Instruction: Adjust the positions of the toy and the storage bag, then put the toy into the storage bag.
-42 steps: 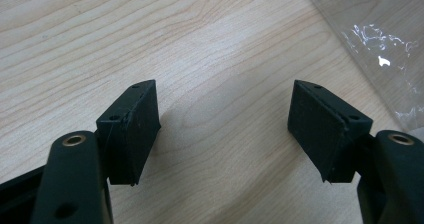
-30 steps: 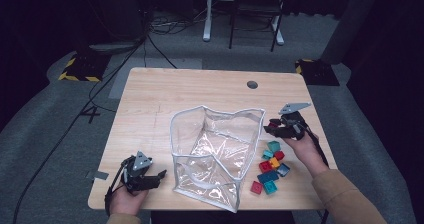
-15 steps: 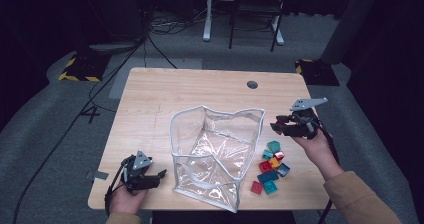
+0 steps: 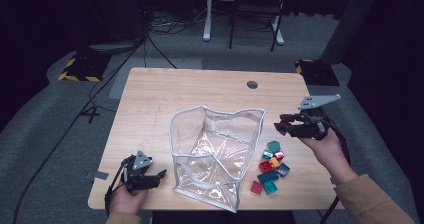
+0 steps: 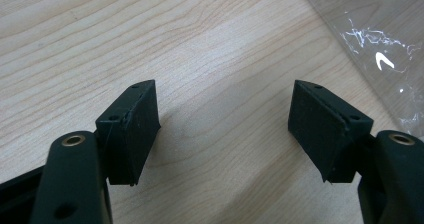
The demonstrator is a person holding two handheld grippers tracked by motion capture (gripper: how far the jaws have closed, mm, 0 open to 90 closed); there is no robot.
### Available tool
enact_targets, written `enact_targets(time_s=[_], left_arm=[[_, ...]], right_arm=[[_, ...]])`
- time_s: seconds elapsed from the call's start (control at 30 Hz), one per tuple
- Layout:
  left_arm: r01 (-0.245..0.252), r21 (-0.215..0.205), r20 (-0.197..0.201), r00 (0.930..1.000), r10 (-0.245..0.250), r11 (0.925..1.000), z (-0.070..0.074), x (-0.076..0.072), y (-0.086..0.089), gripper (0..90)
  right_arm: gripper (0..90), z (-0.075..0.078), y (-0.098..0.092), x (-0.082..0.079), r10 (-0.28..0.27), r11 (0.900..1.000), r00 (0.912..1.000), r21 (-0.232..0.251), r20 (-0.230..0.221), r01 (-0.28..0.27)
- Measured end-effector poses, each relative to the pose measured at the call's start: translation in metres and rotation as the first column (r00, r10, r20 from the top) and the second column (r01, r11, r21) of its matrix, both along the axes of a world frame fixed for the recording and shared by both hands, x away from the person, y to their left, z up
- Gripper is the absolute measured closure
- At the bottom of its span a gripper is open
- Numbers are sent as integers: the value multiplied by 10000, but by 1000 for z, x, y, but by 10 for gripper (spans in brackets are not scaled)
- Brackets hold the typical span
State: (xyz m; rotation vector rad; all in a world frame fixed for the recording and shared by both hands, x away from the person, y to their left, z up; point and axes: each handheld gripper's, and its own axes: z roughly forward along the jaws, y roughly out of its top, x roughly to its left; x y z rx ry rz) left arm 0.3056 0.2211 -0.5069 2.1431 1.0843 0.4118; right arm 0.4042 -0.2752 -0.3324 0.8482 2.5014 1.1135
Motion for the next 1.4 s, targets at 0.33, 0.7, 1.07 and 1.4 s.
enact_targets(time_s=[0.33,0.7,1.07,1.4], left_arm=[[-2,-4,1,10000,2,10000,0,0,0,290],[-19,-19,9,10000,19,10000,0,2,-1,287],[10,-25,1,10000,-10,10000,0,3,-1,286],[11,-23,-1,10000,-11,10000,0,3,-1,286]], right_arm=[[576,35,9,-18,440,9986,9990,300,25,-440],[576,70,30,-37,1125,9919,9928,542,419,-1147],[576,83,82,-42,2256,9700,9733,836,417,-2285],[576,70,117,-35,2679,9613,9634,645,90,-2679]])
